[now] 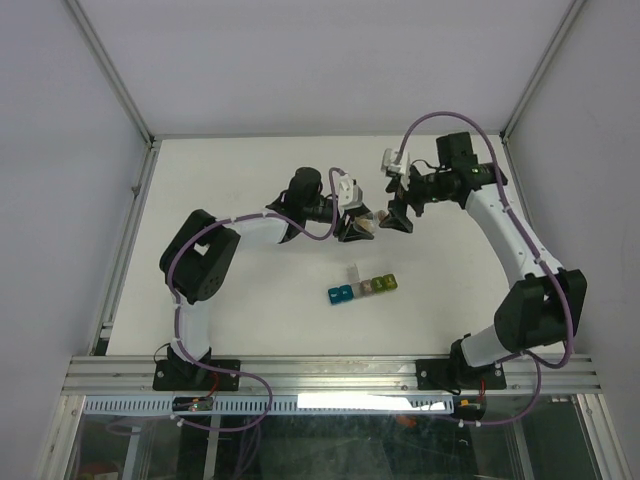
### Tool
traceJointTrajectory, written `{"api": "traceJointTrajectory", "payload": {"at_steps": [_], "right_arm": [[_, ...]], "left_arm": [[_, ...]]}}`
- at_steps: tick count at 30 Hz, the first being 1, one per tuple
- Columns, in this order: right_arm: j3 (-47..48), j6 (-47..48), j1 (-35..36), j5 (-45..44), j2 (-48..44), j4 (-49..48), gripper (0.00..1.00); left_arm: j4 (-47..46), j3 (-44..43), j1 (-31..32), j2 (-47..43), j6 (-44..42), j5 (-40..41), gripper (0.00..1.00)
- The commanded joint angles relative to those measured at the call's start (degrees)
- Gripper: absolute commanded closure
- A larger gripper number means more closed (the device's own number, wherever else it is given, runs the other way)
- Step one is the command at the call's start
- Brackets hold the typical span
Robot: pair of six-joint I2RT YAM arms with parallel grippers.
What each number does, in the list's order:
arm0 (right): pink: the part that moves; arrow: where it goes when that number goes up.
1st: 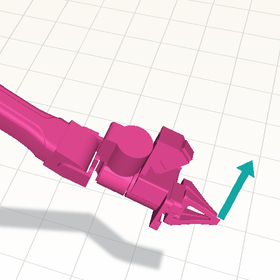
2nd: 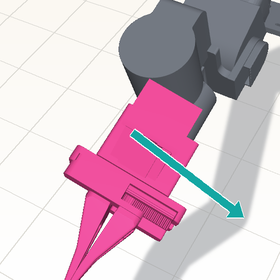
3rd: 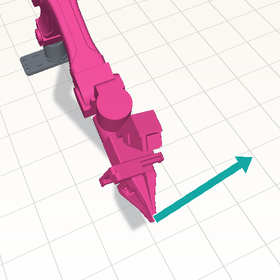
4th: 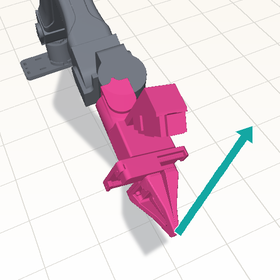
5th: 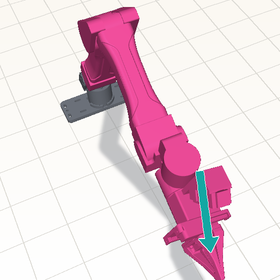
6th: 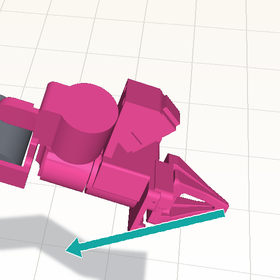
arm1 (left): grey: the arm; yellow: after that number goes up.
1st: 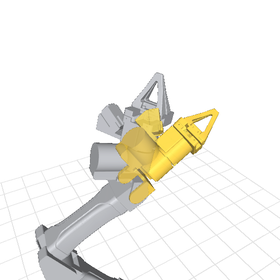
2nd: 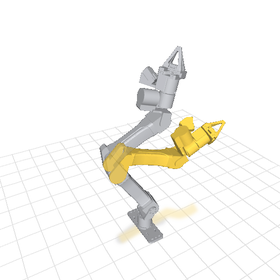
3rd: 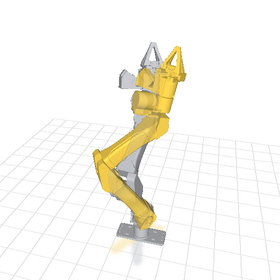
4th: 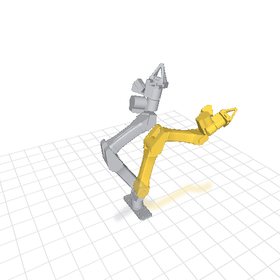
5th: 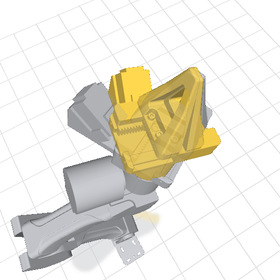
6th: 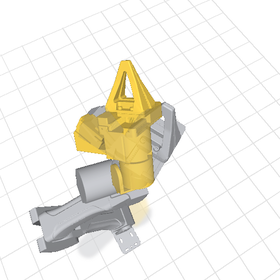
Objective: Sort the pills into containers
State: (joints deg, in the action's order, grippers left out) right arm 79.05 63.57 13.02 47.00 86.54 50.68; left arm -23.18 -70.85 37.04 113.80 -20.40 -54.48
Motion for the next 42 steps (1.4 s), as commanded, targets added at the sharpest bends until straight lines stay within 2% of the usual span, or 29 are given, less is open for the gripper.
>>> {"api": "traceJointTrajectory", "payload": {"at_steps": [1, 5, 7, 10, 13, 17, 21, 32, 36, 39, 42], "right_arm": [[-1.98, -29.21, -5.52, 10.11, -6.42, -11.15, 0.01], [-14.14, -53.92, -11.32, 24.85, -10.34, -29.91, 0.01], [-16.16, -59.32, -12.69, 23.14, -10.65, -34.44, 0.0], [-12.93, -54.76, -12.78, 13.28, -8.65, -28.02, 0.01], [-10.59, -53.69, -12.39, 11.86, -5.67, -24.07, 0.01], [-10.13, -52.19, -8.74, 5.02, -4.18, -23.35, 0.01], [-8.8, -51.3, -5.55, 0.97, -2.35, -21.71, 0.06], [-6.4, -48.92, -3.09, 0.11, -0.26, -17.66, 0.4], [-6.12, -48.17, -2.95, 0.74, -0.19, -16.94, 0.48], [-6.0, -47.87, -3.0, 1.63, -0.08, -16.43, 0.5], [-5.74, -47.55, -2.91, 1.88, -0.02, -15.88, 0.49]], "left_arm": [[-4.28, -0.25, -0.3, -3.14, 0.19, -1.95, 1.0], [-6.19, 0.47, -0.31, -3.49, 1.24, -1.2, 1.0], [-7.03, 0.79, -0.34, -3.5, 1.62, -0.8, 1.0], [-7.67, 0.82, -0.3, -3.37, 2.01, -0.32, 1.0], [-7.71, 0.68, -0.3, -3.15, 2.29, -0.2, 1.0], [-8.01, 0.58, -0.3, -3.01, 2.6, 0.14, 1.0], [-8.18, 0.45, -0.35, -2.75, 2.89, 0.36, 1.0], [-8.27, 0.44, -0.36, -2.62, 2.91, 0.43, 1.0], [-8.28, 0.4, -0.3, -2.53, 2.91, 0.45, 1.0], [-8.24, 0.44, -0.32, -2.53, 3.0, 0.43, 1.0], [-8.28, 0.4, -0.3, -2.53, 3.02, 0.34, 1.0]]}}
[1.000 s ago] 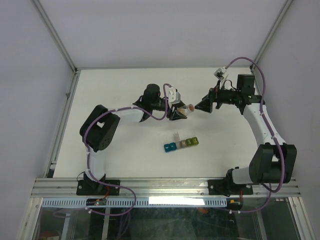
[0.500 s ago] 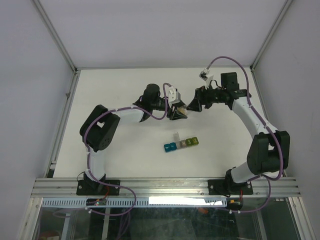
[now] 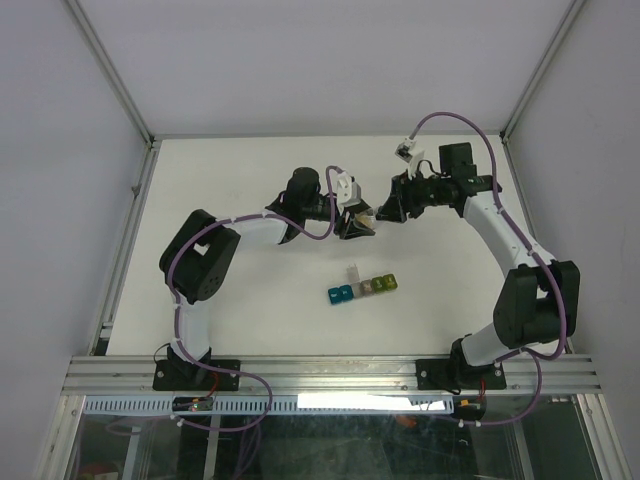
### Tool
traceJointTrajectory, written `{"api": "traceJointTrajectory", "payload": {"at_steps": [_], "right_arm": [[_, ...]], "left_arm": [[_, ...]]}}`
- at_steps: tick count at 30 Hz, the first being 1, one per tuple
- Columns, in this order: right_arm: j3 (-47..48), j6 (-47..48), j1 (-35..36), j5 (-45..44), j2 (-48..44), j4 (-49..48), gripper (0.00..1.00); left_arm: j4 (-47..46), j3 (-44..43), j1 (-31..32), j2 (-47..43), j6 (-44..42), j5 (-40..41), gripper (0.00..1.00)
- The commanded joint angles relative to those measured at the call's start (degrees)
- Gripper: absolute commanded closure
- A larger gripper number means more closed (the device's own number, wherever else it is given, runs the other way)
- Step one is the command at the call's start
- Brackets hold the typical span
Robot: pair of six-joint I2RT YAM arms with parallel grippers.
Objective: Sort the pills into containers
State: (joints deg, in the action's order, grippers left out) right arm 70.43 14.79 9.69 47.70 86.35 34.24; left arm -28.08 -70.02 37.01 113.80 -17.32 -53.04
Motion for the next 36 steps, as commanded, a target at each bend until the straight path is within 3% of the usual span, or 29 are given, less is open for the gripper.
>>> {"api": "traceJointTrajectory", "payload": {"at_steps": [1, 7, 11, 16, 18, 21, 24, 26, 30, 33, 36], "right_arm": [[2.96, 1.41, 0.47, 1.22, 0.28, 0.83, 0.48], [3.19, 1.83, 0.89, 1.03, 0.6, 1.26, 0.51], [3.44, 2.4, 1.01, 1.62, 0.68, 1.41, 0.69], [3.58, 10.45, 1.17, 4.61, -0.48, 3.28, 0.82], [3.33, 19.4, 2.09, 6.45, -1.45, 5.07, 0.84], [2.69, 43.19, 4.76, 8.77, -2.88, 11.53, 0.86], [2.6, 61.17, 7.53, 3.96, -3.47, 15.38, 0.85], [3.82, 66.96, 7.79, 2.26, -2.37, 17.17, 0.82], [6.12, 61.12, 7.8, 2.83, -0.47, 16.38, 0.71], [4.83, 50.07, 7.71, 3.73, -2.09, 12.18, 0.32], [3.49, 40.49, 6.83, 2.97, -5.7, 9.29, 0.07]], "left_arm": [[-3.39, -0.42, -0.3, -2.55, -0.08, -1.09, 1.0], [-3.38, -0.39, -0.32, -2.53, -0.09, -1.19, 1.0], [-3.39, -0.3, -0.28, -2.64, -0.25, -1.24, 1.0], [-3.34, -0.21, -0.28, -2.71, -0.58, -2.2, 1.0], [-3.3, -0.23, -0.34, -2.63, -0.61, -2.82, 1.0], [-2.84, -0.4, -0.32, -2.38, -0.78, -3.51, 1.0], [-2.26, -0.52, -0.36, -2.42, -1.17, -3.8, 1.0], [-2.25, -0.4, -0.37, -2.59, -1.28, -3.98, 1.0], [-2.25, -0.25, -0.49, -2.79, -1.4, -3.88, 1.0], [-2.31, -0.04, -0.59, -2.96, -1.48, -3.81, 1.0], [-2.61, 0.21, -0.64, -3.13, -1.41, -3.67, 1.0]]}}
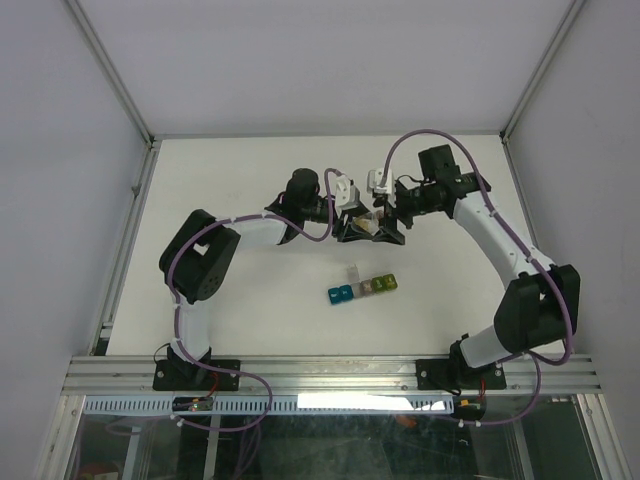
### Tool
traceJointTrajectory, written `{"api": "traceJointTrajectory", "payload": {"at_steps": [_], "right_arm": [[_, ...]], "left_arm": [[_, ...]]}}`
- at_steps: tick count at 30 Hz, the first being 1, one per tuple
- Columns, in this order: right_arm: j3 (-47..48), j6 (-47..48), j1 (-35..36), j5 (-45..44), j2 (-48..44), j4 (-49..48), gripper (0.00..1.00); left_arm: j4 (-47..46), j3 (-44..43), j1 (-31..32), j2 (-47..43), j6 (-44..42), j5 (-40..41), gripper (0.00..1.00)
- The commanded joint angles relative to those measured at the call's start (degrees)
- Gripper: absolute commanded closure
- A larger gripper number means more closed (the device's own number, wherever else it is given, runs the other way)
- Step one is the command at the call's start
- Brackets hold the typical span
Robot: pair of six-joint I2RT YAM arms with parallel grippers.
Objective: Sort the pills into containers
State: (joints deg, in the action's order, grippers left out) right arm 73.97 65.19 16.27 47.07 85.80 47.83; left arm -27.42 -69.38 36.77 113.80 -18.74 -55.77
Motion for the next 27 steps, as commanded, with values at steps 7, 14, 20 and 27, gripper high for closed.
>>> {"api": "traceJointTrajectory", "payload": {"at_steps": [7, 14, 20, 27], "right_arm": [[-3.47, -32.43, -11.24, 17.92, -9.81, -12.56, 0.01], [-4.07, -44.14, -11.02, 8.14, -6.31, -13.67, 0.07], [-1.88, -45.56, -6.55, 0.95, -1.12, -11.5, 0.12], [-1.42, -44.68, -4.23, -1.18, -0.12, -11.53, 0.26]], "left_arm": [[-4.06, -0.16, -0.42, -3.15, 0.37, -0.26, 1.0], [-4.81, -0.21, -0.4, -2.82, 0.93, 0.14, 1.0], [-4.88, -0.31, -0.39, -2.73, 1.08, 0.36, 1.0], [-4.92, -0.31, -0.39, -2.54, 1.08, 0.42, 1.0]]}}
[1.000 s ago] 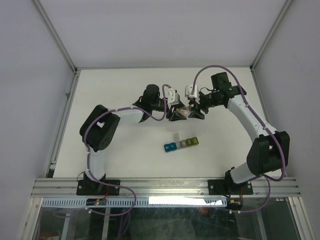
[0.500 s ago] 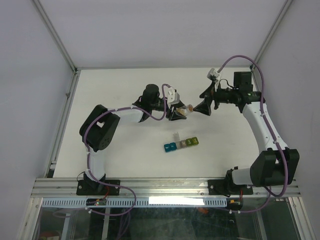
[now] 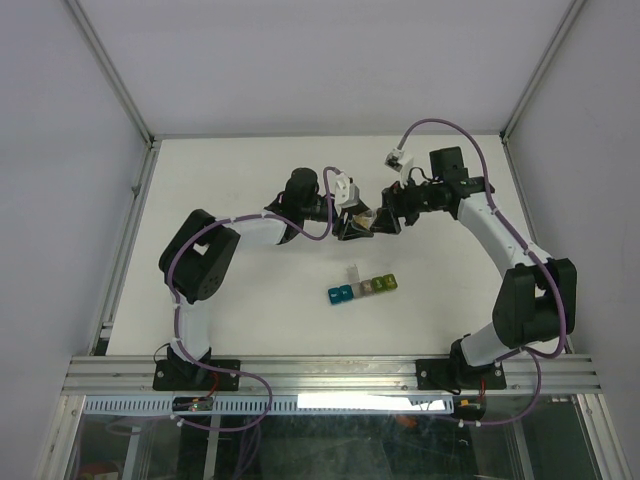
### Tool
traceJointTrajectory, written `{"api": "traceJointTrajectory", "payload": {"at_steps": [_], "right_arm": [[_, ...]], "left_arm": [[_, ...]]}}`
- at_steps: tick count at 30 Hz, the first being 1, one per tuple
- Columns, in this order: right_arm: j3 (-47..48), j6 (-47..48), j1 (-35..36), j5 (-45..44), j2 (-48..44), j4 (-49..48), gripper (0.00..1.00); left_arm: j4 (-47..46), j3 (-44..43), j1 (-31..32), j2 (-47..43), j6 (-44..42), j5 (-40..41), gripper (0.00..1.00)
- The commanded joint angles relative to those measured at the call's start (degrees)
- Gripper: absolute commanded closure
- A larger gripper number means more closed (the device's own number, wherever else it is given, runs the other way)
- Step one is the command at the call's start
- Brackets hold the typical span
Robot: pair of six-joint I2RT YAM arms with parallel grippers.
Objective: Sort the pills into containers
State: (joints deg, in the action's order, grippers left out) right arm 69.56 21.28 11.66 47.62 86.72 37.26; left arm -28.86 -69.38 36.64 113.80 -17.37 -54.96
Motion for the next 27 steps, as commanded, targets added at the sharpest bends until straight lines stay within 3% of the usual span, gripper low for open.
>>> {"api": "traceJointTrajectory", "payload": {"at_steps": [1, 14, 27], "right_arm": [[3.09, -0.72, 0.38, -1.71, -1.22, -0.99, 0.26], [2.78, -1.3, 0.38, -1.66, -2.87, -2.58, 0.45], [2.58, -1.77, 0.4, -2.05, -3.32, -3.92, 0.44]], "left_arm": [[-3.44, -0.29, -0.26, -2.53, -0.3, -0.37, 1.0], [-3.48, -0.49, -0.28, -2.35, -0.13, -0.54, 1.0], [-3.48, -0.49, -0.29, -2.35, -0.12, -0.76, 1.0]]}}
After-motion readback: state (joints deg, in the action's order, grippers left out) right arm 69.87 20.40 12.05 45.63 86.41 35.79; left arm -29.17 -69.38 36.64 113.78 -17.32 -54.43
